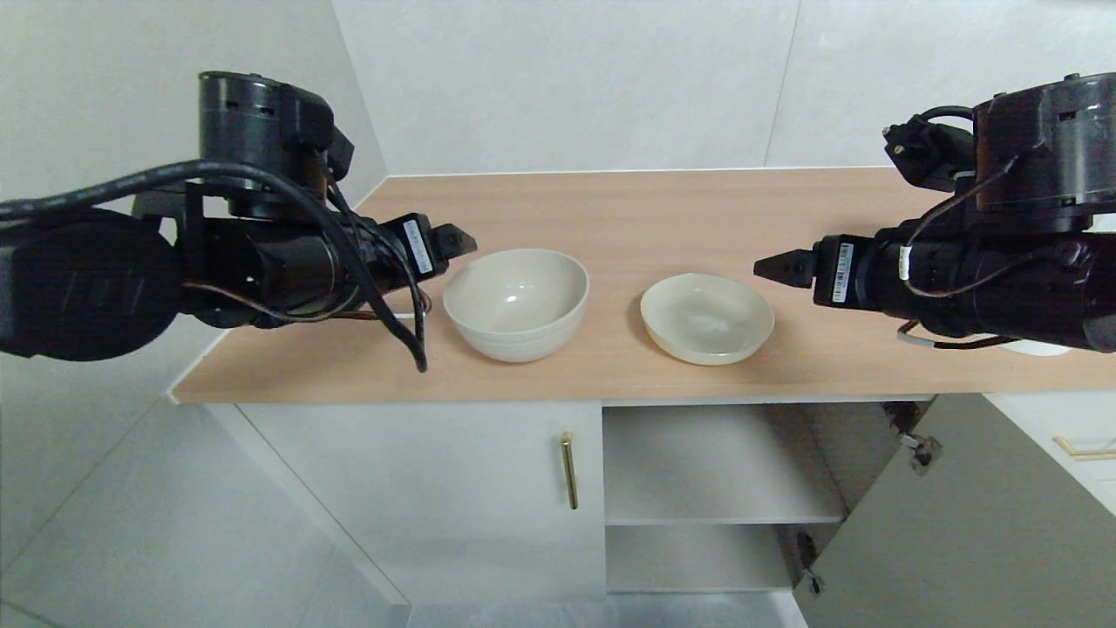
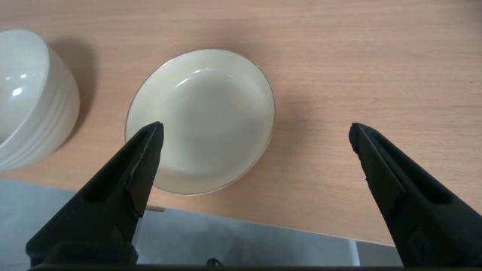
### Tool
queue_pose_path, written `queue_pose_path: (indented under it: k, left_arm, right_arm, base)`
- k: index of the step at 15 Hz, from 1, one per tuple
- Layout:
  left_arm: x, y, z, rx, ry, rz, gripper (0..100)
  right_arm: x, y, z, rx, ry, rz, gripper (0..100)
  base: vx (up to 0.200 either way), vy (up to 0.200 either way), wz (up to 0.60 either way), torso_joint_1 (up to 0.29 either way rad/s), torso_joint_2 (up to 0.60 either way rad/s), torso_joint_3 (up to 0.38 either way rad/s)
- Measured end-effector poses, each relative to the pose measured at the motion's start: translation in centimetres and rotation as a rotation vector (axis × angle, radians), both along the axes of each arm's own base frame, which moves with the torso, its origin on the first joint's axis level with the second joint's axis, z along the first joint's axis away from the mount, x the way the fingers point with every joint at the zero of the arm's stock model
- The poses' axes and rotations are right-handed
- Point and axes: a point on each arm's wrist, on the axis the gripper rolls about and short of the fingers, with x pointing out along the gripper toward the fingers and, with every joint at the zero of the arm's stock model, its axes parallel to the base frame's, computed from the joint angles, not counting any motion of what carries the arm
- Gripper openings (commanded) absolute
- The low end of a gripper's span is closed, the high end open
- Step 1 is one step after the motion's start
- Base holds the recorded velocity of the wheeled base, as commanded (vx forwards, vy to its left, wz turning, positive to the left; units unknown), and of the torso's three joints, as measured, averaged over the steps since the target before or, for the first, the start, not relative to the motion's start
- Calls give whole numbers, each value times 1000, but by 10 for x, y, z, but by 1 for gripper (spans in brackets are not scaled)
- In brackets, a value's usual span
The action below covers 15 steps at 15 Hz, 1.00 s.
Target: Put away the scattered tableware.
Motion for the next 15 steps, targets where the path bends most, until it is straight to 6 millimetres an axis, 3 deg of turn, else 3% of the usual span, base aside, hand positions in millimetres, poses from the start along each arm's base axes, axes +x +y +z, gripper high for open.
queue_pose_path:
  k: [4,8,9,15]
  left_arm:
    - [9,-5,-19,65,85,3,100]
    - [15,-8,-24,73,104,-1,100]
    - [15,-10,-25,71,104,-5,0]
    - [17,-23,-34,74,125,-32,0]
  right_arm:
    - [0,0,0,2,1,1,100]
    - [0,1,0,3,0,1,100]
    - [0,1,0,4,-1,2,100]
    - [1,0,1,3,-4,0,100]
  base:
    - [0,0,0,0,0,0]
    - [0,0,0,0,0,0]
    - [0,0,0,0,0,0]
    - [0,0,0,0,0,0]
